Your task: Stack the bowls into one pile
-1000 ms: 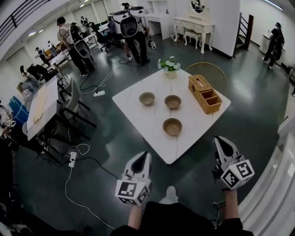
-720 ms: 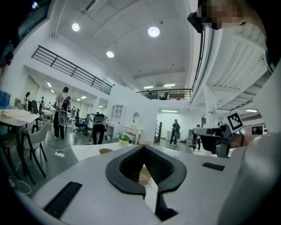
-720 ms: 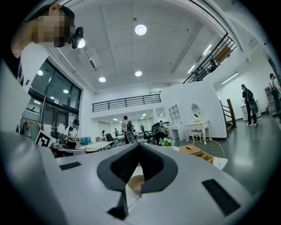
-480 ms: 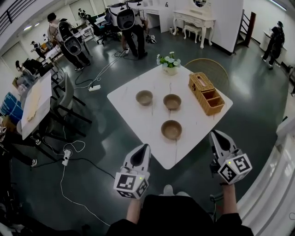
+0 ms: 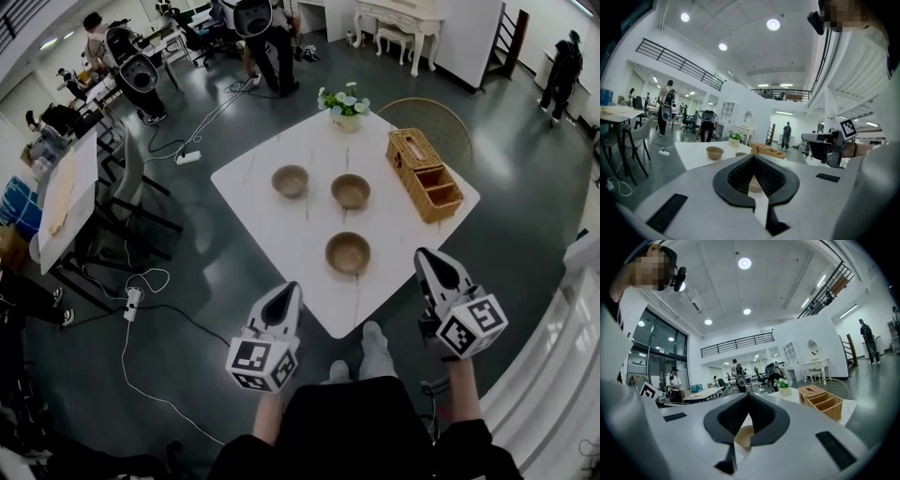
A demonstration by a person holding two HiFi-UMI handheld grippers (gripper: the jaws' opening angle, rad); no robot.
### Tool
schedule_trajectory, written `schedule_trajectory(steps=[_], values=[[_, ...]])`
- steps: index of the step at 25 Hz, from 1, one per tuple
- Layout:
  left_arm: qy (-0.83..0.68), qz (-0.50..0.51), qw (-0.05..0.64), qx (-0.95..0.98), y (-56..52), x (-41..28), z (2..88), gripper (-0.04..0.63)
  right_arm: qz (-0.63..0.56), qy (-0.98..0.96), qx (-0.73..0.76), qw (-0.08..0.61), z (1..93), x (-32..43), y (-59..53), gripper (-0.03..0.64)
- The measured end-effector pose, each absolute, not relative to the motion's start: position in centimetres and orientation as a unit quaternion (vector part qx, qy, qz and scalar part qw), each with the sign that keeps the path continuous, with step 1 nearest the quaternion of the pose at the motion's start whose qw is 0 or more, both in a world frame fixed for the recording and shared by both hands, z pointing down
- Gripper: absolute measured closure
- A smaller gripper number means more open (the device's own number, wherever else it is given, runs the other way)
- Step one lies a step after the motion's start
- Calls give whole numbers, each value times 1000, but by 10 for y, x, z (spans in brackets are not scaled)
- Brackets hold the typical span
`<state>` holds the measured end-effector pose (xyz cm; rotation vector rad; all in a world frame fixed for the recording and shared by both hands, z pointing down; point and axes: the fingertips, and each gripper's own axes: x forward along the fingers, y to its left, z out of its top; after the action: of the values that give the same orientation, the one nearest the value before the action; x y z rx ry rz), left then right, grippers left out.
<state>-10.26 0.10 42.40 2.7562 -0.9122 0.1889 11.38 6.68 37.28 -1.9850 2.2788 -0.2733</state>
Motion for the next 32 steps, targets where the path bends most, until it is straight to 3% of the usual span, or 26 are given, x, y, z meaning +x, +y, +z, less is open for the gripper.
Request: schedule_trajectory(steps=[32], values=[[-464,102,227,850,-75,-45,499,581,-255,872,-411,-73,460,139,-98,603]])
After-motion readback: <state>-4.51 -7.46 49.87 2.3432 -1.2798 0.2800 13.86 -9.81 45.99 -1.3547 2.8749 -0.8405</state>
